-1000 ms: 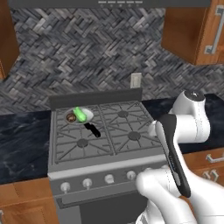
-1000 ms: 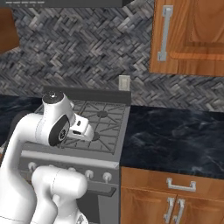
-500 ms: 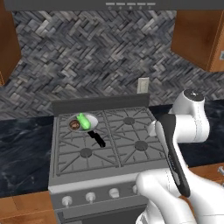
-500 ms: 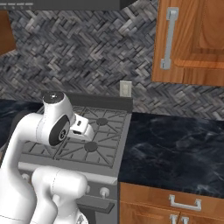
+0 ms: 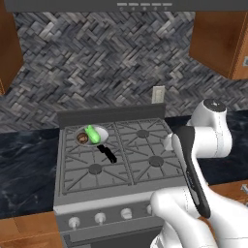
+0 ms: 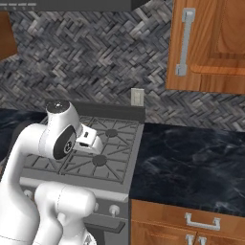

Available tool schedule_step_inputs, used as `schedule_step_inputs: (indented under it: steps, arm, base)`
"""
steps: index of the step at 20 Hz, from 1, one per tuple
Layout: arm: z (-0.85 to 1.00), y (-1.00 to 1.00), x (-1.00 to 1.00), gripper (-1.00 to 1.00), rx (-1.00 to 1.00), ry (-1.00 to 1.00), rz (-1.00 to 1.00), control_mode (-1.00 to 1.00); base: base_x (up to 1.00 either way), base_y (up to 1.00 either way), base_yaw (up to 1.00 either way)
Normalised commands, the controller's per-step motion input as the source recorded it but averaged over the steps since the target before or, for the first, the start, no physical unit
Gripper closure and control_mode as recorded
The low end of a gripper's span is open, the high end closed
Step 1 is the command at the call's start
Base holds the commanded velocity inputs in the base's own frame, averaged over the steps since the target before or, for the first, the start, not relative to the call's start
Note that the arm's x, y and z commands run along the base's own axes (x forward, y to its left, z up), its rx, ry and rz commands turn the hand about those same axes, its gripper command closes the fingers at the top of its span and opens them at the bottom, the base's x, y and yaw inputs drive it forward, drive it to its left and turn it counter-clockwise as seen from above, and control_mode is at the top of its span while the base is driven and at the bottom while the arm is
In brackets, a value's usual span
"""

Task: Put the potato and corn in the pan. Then turn on the rear left burner and set the heat to medium.

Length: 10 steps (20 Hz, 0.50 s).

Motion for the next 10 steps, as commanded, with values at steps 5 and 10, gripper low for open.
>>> schedule_step_inputs:
  steps: [5, 10]
  arm:
    - [0.0, 0.0, 0.0, -1.0, 0.0, 0.0, 0.0, -1.0]
    - [-0.01, 0.05, -0.08, -1.0, 0.0, 0.0, 0.0, -1.0]
  base:
    - [0.0, 0.0, 0.0]
    - [0.0, 0.0, 0.0]
